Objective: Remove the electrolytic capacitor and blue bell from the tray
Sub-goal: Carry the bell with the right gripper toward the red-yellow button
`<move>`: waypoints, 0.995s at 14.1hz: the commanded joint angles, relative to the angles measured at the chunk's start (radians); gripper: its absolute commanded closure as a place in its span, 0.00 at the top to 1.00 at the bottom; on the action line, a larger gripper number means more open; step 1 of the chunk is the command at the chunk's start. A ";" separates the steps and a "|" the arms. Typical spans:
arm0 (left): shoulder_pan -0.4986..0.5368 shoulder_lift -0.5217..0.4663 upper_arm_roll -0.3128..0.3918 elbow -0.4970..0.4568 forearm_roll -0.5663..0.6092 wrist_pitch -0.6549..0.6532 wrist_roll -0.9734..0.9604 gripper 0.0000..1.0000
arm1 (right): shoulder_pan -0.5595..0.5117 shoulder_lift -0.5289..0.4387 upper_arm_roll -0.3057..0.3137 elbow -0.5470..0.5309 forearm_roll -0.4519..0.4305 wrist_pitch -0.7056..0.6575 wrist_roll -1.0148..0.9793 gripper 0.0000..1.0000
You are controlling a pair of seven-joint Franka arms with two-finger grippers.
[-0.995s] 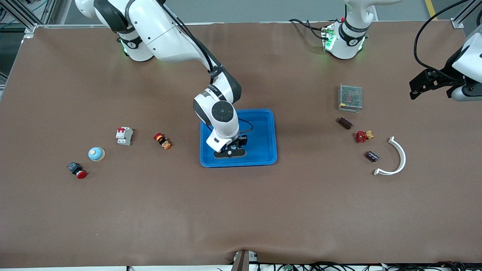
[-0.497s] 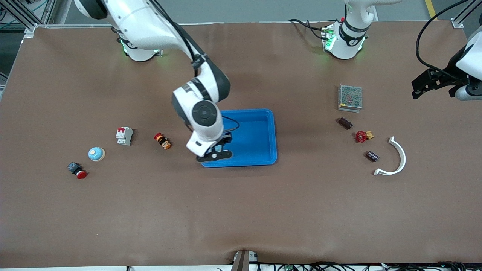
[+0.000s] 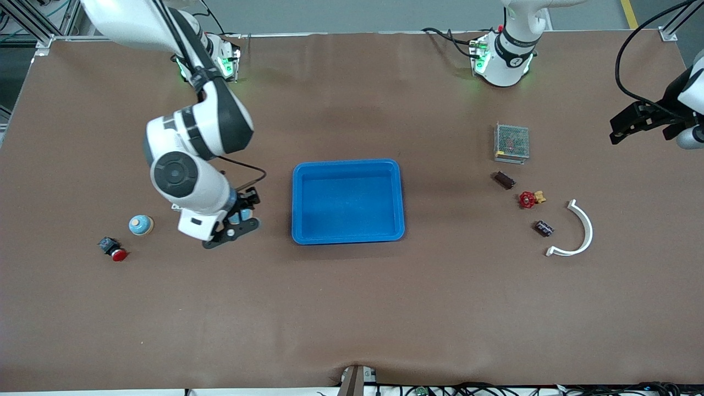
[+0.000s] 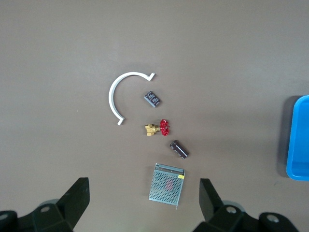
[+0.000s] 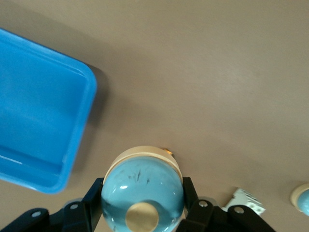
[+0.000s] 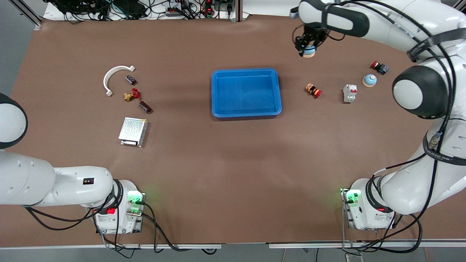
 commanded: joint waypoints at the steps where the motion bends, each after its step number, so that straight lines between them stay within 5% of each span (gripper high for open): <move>1: 0.026 -0.006 -0.003 0.014 -0.018 -0.019 0.009 1.00 | -0.078 -0.070 0.016 -0.110 -0.014 0.049 -0.142 0.46; 8: 0.022 -0.008 -0.003 0.016 -0.018 -0.019 0.017 1.00 | -0.214 -0.088 0.016 -0.368 -0.015 0.423 -0.393 0.46; 14: 0.021 0.001 -0.009 0.045 -0.018 -0.018 0.021 1.00 | -0.257 0.022 0.014 -0.402 -0.021 0.602 -0.471 0.46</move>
